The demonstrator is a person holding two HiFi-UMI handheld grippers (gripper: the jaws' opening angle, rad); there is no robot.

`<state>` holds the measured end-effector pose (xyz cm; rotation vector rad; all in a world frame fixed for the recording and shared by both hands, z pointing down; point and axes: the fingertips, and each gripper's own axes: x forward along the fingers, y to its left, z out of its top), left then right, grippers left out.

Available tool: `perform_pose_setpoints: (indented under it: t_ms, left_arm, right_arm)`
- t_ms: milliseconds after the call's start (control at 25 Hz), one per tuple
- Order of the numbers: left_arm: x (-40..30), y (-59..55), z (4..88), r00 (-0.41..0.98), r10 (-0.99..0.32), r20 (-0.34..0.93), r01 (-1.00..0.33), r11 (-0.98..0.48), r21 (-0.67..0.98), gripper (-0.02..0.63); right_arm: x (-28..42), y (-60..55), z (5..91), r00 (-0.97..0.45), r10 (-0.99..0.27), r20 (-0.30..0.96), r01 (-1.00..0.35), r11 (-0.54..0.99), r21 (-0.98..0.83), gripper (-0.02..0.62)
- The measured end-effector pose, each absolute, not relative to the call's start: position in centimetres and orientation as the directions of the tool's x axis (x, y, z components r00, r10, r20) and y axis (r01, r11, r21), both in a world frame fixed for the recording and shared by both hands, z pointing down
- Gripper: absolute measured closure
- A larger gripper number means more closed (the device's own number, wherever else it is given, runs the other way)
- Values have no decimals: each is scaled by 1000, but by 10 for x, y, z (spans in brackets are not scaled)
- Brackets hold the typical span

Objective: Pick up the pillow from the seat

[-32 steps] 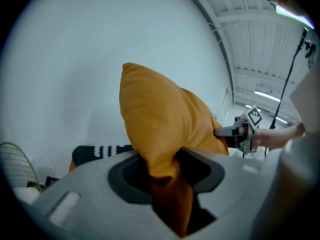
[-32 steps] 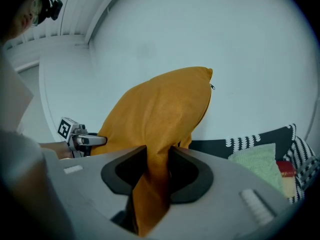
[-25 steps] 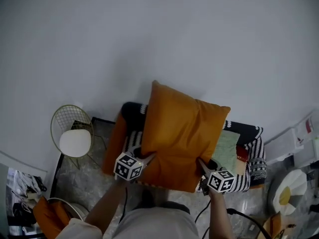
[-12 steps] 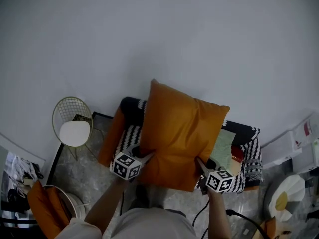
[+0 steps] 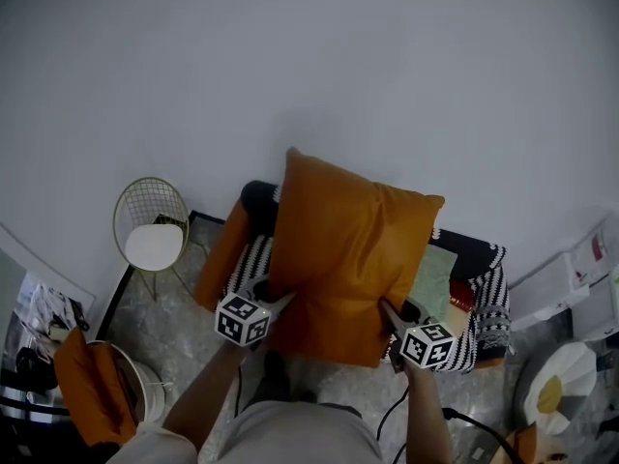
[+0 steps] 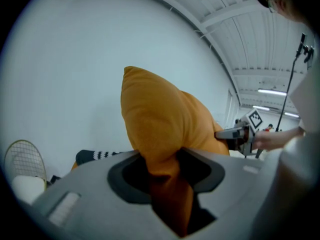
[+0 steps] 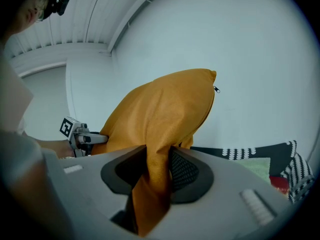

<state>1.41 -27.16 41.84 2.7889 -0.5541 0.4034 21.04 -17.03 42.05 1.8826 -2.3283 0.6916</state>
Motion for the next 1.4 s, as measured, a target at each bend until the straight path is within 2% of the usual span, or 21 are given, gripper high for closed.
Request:
perform_pose_setpoints:
  t_ms: [560, 1400]
  left_arm:
    - [-40, -241, 388, 888, -401, 227, -441, -881, 170, 434]
    - [-58, -285, 371, 925, -330, 191, -364, -913, 186, 434]
  right_arm:
    - [160, -151, 390, -288, -923, 254, -943, 226, -245, 449]
    - [131, -180, 368, -213, -951, 222, -960, 161, -230, 456]
